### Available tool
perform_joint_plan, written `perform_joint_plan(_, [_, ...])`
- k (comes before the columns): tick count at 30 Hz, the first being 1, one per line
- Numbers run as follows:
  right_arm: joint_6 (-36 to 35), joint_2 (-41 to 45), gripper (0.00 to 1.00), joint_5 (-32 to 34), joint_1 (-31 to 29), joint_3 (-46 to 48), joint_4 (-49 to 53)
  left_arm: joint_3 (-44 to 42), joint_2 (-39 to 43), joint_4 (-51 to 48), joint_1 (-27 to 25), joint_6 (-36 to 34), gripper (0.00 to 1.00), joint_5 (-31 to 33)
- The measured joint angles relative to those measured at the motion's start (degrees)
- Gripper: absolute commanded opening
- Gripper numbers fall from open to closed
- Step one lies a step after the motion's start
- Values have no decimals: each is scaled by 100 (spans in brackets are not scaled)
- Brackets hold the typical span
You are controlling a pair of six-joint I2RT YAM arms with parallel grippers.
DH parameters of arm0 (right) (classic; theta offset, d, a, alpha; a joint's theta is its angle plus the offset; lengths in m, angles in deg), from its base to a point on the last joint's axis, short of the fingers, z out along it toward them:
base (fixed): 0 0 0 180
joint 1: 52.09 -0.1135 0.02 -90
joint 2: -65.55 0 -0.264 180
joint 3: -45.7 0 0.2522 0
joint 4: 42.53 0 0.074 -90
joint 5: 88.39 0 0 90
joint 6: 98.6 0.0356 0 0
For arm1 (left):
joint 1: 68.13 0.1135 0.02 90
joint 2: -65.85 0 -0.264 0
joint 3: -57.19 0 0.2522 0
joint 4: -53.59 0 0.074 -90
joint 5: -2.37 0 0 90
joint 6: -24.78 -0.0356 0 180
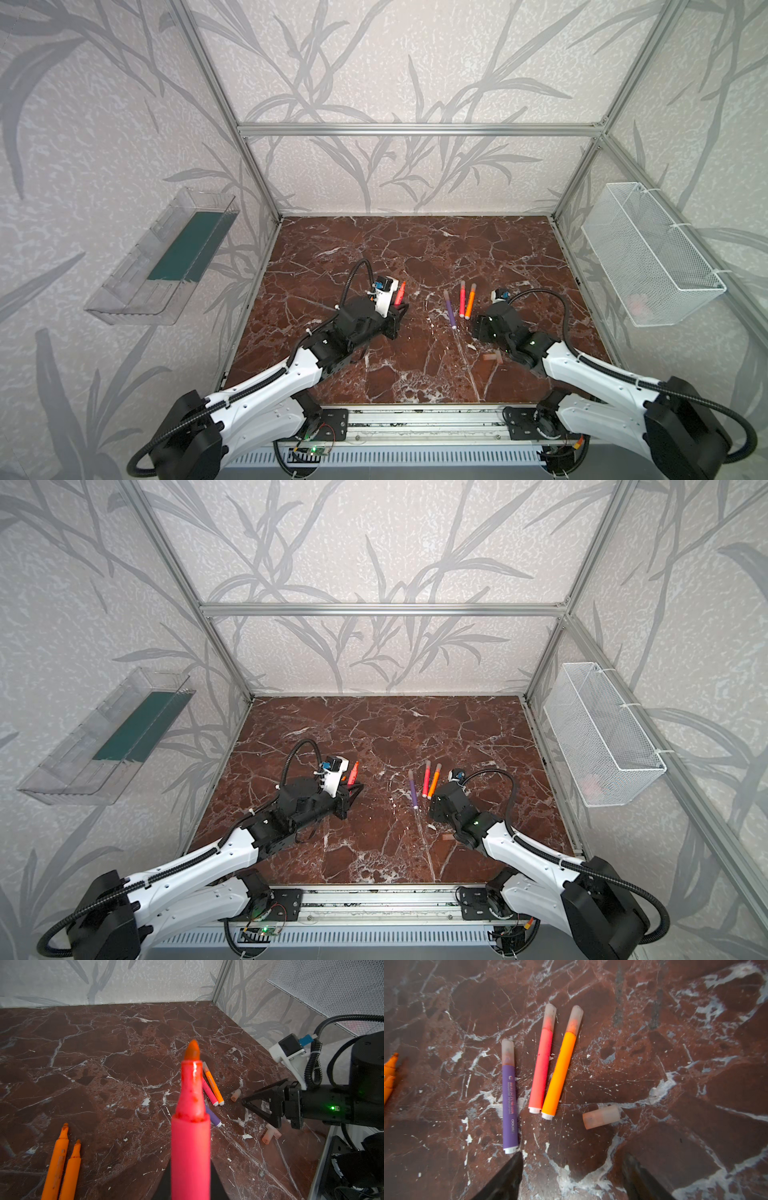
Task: Insert the pens into the pen caps
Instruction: 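Lower the right gripper onto the pale cap on the table and grasp it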
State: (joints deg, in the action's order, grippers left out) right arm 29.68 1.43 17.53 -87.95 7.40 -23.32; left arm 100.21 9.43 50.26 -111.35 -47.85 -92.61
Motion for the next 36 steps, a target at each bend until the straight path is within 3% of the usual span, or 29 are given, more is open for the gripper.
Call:
perform_joint_plan(4, [0, -654, 65, -229, 232, -173, -260, -2, 17, 26, 0, -87, 0, 107])
perform_joint_plan(7, [11, -964, 64, -310, 415, -282, -339, 0, -11, 52, 0, -133, 0, 149])
perform_joint_plan(16, [92, -1309, 62, -332, 516, -297, -568, 0, -184, 74, 0, -184, 0, 164])
perform_joint_plan(30, [39, -2107, 39, -238, 699, -826, -710, 0, -63, 66, 0, -181, 0, 144])
perform_joint_plan(36, [-48, -2111, 35, 20, 699, -885, -407, 0, -13, 52, 0, -177, 0, 109])
